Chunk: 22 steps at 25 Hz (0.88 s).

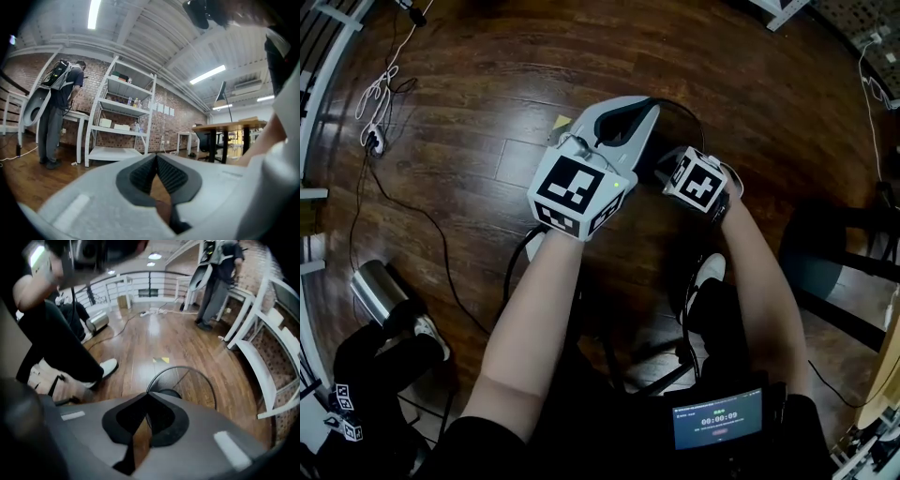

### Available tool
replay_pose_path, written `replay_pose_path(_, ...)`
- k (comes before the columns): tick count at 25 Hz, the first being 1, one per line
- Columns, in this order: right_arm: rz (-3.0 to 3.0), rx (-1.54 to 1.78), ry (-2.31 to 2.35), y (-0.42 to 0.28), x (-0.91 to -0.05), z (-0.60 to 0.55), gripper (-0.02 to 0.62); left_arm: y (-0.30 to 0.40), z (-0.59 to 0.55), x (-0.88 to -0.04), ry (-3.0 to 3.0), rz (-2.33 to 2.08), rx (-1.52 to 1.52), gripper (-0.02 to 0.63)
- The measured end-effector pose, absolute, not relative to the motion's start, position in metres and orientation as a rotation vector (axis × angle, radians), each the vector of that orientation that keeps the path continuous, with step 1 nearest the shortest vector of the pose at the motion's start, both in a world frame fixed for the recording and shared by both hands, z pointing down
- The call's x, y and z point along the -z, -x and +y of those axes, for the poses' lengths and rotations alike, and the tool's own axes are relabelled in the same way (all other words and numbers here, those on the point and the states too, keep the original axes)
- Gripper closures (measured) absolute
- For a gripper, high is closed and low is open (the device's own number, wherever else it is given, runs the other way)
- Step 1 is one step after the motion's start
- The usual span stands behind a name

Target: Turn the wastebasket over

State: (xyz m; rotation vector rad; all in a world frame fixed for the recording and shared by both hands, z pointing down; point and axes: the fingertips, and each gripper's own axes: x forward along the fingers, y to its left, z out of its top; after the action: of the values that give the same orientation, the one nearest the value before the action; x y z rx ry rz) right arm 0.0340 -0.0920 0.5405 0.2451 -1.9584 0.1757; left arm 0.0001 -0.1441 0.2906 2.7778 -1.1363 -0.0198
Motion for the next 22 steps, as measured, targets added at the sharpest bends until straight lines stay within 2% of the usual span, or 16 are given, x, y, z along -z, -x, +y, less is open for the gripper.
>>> replay_pose_path(12,-2.851,-0.218,-1.141,-0.076,-0.266,-0.105,0.586,-0.025,-0.130,-0.296,-2.787,-1.091,-0.053,0.603)
replay_pose_path(17,-2.929,-0.108,-1.175,-0.082,-0.263,-0.089,0.586,-0.045,-0.118,-0.291,-2.844,-1.026,-0.064,0.603)
replay_pose_path(22,-2.951,-0.150,-1.154,-0.084,-0.276,-0.107,0.586,-0.052,-0.118,-0.285,-2.844,-1.007,-0.040,0.603)
